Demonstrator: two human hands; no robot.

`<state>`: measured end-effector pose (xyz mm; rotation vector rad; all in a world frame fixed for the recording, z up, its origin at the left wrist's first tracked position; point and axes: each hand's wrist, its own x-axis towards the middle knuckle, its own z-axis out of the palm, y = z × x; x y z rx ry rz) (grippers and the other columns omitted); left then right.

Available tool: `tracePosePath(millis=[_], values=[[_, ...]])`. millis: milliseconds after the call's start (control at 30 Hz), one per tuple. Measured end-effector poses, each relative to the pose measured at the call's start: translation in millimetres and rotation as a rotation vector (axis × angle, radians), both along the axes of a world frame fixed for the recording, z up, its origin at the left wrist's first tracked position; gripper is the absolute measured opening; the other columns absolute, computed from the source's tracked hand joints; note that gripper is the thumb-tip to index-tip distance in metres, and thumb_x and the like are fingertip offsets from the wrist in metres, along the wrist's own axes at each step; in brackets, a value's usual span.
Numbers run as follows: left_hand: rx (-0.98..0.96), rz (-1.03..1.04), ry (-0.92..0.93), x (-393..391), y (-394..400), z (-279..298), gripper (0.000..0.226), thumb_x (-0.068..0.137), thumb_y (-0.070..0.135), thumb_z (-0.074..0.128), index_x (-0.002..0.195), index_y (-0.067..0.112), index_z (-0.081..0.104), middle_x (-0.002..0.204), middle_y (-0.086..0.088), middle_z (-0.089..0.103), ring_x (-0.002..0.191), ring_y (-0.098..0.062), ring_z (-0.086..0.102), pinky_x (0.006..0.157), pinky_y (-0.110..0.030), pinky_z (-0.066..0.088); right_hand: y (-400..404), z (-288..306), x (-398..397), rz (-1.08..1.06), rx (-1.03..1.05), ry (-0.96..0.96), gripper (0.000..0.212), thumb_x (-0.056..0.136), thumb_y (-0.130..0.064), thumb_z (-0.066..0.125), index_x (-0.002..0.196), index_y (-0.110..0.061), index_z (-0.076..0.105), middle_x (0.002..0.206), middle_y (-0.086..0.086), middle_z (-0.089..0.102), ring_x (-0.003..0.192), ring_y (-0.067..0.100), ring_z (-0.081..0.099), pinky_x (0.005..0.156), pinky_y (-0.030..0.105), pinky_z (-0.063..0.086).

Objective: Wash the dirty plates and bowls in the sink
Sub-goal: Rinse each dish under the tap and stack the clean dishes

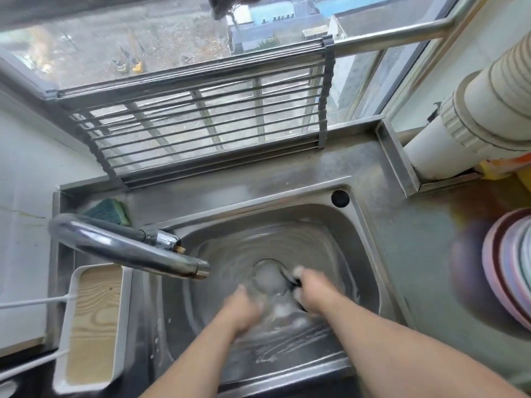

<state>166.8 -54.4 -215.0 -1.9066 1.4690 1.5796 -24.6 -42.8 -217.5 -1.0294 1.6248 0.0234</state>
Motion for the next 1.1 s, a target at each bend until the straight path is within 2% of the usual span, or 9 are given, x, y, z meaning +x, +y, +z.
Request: tracePosePath(millis=[67,200,333,433,500,633,767,967,1100], values=[[-0.085,-0.113,-0.089,0,-5,-9,0.024,0.09,0.021,0.062,0.111,0.027,0.073,0.117,-0.001,0.073,0.113,-0.023,0.07,0.09,-0.027,0.054,0,-4,-11,0.125,-0.036,0.314,0.012,0.093,-0.017,0.061,0.103,-0.023,0.066,0.112,0.009,0.067,0.11,0.036,0.064,0.086,0.034,0.049],[-0.139,-0.207,-0.06,-9,11,0,0.051,0.094,0.042,0.061,0.143,0.032,0.055,0.141,-0.001,0.061,0.129,-0.024,0.057,0.102,-0.03,0.046,7,3,-6,-0.003,-0.073,0.199,0.006,0.087,-0.016,0.064,0.087,-0.022,0.061,0.093,0.01,0.07,0.091,0.034,0.066,0.069,0.03,0.043],[-0.001,0.242,0.366,-26,15,13,0.055,0.098,0.025,0.069,0.143,0.048,0.046,0.134,0.015,0.064,0.119,0.0,0.062,0.092,-0.015,0.049,-8,13,3,-0.659,0.118,-0.408,0.018,0.1,-0.008,0.052,0.107,-0.02,0.064,0.098,0.017,0.069,0.085,0.031,0.065,0.068,0.041,0.057],[-0.005,0.527,0.43,-29,11,22,0.039,0.092,0.021,0.077,0.123,0.03,0.056,0.12,0.004,0.072,0.104,-0.01,0.072,0.081,-0.02,0.053,-14,30,3,-0.737,0.19,-0.594,0.022,0.111,-0.03,0.048,0.12,-0.022,0.066,0.11,0.01,0.073,0.099,0.026,0.071,0.08,0.044,0.061],[-0.018,0.566,0.434,-23,8,29,0.033,0.084,0.027,0.082,0.101,0.015,0.057,0.101,-0.007,0.076,0.09,-0.026,0.076,0.077,-0.035,0.052,-13,35,-5,-0.562,0.106,-0.444,0.028,0.11,-0.039,0.049,0.123,-0.024,0.069,0.118,0.006,0.071,0.104,0.018,0.07,0.091,0.04,0.059],[-0.078,0.523,0.348,1,3,34,0.029,0.091,0.016,0.077,0.076,0.019,0.052,0.065,0.008,0.053,0.062,-0.008,0.049,0.06,-0.025,0.04,-17,44,-19,-0.592,-0.023,-0.296,0.025,0.107,-0.036,0.053,0.113,-0.018,0.071,0.092,0.009,0.07,0.074,0.02,0.065,0.069,0.033,0.053],[-0.199,0.659,0.204,29,-6,45,0.038,0.078,0.033,0.076,0.07,0.023,0.041,0.07,0.002,0.04,0.073,-0.017,0.042,0.07,-0.037,0.031,-15,33,-41,-0.713,-0.15,-0.171,0.038,0.099,-0.046,0.048,0.097,-0.018,0.073,0.107,0.011,0.073,0.1,0.028,0.065,0.096,0.042,0.049],[-0.178,1.14,0.294,34,-13,49,0.017,0.095,0.024,0.069,0.097,0.016,0.053,0.098,-0.012,0.056,0.088,-0.024,0.057,0.084,-0.04,0.046,-15,23,-54,-0.598,-0.157,-0.072,0.024,0.101,-0.032,0.057,0.088,-0.019,0.073,0.094,0.009,0.069,0.084,0.029,0.068,0.078,0.042,0.058],[-0.366,0.831,0.356,-11,-14,103,0.007,0.108,0.017,0.056,0.115,0.02,0.056,0.103,-0.001,0.059,0.09,-0.015,0.059,0.083,-0.025,0.054,-1,25,-51,-0.341,-0.085,0.157,0.023,0.091,-0.038,0.065,0.112,-0.028,0.065,0.109,0.006,0.068,0.094,0.027,0.066,0.077,0.035,0.052]])
